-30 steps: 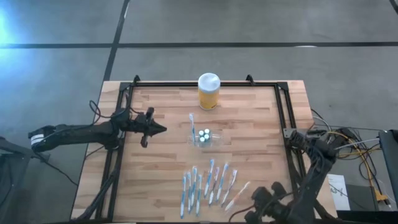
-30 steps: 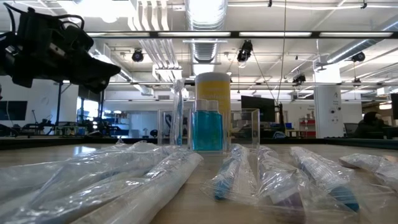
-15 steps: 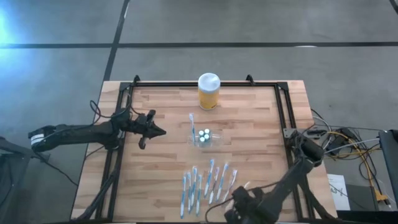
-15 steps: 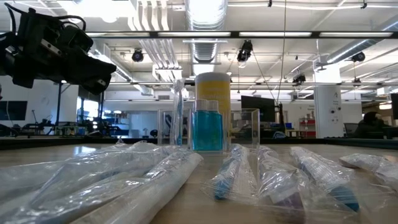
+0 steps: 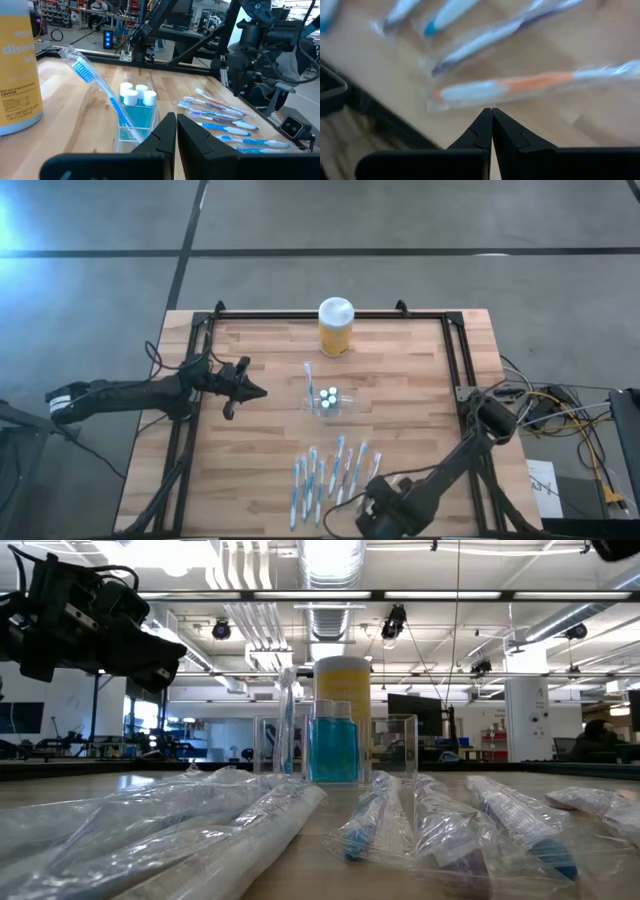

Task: Pick & Place toothbrushing station
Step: Put the orange toothbrush into the transparent organizer

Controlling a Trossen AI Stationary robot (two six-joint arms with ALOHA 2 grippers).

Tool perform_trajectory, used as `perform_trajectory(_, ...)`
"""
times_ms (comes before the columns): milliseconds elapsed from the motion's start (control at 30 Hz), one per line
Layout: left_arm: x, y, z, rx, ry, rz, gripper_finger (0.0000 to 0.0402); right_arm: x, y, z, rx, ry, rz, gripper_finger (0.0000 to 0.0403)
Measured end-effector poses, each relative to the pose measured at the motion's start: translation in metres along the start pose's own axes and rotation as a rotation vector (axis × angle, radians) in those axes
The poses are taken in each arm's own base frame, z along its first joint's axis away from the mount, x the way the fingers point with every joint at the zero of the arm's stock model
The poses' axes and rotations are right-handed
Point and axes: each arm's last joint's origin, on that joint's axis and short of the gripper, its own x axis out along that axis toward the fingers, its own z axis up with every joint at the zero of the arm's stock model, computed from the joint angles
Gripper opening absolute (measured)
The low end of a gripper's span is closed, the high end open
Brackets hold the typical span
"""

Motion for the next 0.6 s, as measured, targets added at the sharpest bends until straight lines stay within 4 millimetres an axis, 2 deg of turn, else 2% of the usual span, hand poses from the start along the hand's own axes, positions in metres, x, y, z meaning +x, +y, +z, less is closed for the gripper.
perform_trajectory(233, 0.0, 0.0, -0.001, -0.007, 0.01, 0.001, 0.0019, 0.007, -0.009, -0.001, 0.037, 0.076, -0.093, 0.0008)
perform_trajectory(400, 0.0, 0.0, -0.002, -0.01, 0.016, 0.001, 0.0019, 0.016, -0.027, -0.002, 0.054, 0.063, -0.22, 0.0008)
perform_trajectory(600, 0.0, 0.0, -0.002, -0.01, 0.016, 0.001, 0.0019, 0.031, -0.046, 0.009, -0.002, -0.008, -0.303, 0.0008)
